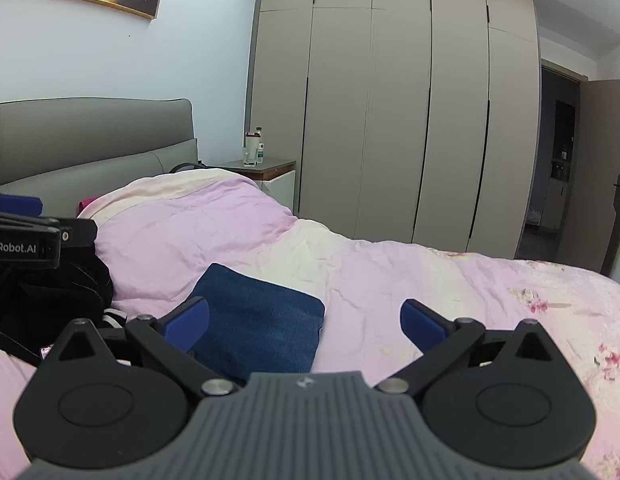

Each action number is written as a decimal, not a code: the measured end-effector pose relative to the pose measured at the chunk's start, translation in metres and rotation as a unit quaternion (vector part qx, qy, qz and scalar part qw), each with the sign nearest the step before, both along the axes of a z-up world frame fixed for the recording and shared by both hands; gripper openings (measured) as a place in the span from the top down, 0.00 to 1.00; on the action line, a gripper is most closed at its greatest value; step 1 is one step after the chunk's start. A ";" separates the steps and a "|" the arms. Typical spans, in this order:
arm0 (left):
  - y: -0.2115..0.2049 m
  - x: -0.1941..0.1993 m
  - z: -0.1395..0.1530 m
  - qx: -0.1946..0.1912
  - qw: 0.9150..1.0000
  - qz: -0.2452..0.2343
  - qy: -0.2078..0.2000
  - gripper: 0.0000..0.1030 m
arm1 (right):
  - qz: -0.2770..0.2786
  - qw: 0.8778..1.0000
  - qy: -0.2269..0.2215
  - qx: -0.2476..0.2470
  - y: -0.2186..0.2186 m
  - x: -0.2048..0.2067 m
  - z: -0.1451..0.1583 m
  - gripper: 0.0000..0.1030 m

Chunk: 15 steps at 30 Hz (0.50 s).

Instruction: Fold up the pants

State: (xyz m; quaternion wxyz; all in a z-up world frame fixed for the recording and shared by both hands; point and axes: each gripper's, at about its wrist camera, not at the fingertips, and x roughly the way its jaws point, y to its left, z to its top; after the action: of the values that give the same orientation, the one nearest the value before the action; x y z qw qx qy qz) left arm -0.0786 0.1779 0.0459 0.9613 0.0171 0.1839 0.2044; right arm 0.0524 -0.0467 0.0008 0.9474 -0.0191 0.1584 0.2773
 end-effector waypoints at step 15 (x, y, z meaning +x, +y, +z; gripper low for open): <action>-0.030 -0.011 -0.058 -0.035 0.997 -0.014 0.071 0.07 | -0.033 0.998 0.056 0.024 -0.017 -0.026 -0.061 0.05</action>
State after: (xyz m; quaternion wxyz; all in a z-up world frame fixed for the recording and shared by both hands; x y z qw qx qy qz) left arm -0.0893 0.1479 -0.0123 0.9486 0.0009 0.2586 0.1825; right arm 0.0267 -0.0637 -0.0601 0.9459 0.0244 0.2053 0.2503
